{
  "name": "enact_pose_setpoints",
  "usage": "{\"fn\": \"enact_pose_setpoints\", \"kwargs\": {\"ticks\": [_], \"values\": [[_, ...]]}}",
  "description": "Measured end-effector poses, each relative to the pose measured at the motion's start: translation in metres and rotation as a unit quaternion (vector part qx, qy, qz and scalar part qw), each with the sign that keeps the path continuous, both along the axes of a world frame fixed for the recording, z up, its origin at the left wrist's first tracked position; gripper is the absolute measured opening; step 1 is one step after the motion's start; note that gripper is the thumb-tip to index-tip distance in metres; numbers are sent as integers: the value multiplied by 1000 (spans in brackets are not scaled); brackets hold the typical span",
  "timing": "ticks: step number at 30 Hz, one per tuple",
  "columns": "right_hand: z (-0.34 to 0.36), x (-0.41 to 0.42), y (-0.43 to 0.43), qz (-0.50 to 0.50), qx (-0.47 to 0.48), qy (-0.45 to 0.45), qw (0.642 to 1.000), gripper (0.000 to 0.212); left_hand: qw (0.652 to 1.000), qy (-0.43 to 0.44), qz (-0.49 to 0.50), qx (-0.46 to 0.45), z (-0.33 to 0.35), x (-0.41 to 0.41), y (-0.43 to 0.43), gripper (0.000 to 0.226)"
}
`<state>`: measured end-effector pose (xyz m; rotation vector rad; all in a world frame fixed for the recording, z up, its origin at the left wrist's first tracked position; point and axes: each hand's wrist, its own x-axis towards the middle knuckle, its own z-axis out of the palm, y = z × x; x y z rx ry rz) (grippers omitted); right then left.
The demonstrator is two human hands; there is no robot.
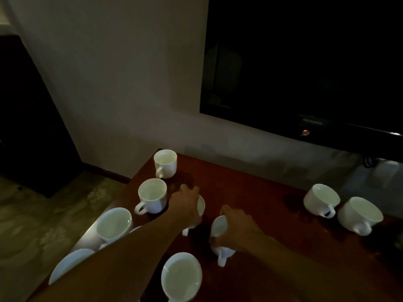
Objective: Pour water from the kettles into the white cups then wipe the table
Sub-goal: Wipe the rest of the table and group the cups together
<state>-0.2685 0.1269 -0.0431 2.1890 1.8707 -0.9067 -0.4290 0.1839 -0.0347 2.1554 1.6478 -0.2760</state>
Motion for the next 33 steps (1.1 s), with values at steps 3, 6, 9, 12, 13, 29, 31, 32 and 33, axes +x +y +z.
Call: {"fn": "enact_pose_setpoints", "kwargs": {"ticks": [3,6,9,12,13,29,31,32,33], "values": [[0,16,-4,-1,14,11,1000,82,1000,9,-14,9,5,13,-1,93],[9,44,-9,-7,27,15,999,79,1000,5,-17,10,4,38,-3,94],[23,84,-13,-18,38,13,999,77,1000,-2,-29,11,9,76,-5,94],[35,130,-14,-28,34,-6,999,80,999,-9,-41,6,14,121,-7,94],[39,145,-16,-30,34,-16,999,81,999,-12,-45,7,16,137,-8,94],[20,352,-69,-145,9,6,989,98,997,-34,-73,-2,-1,344,-43,99],[15,357,-68,-137,5,10,991,99,997,-30,-76,1,-4,355,-48,101],[12,360,-69,-135,8,14,991,97,996,-28,-81,7,-6,360,-50,102],[10,362,-68,-131,12,16,991,95,996,-27,-84,15,-6,364,-51,102]]}}
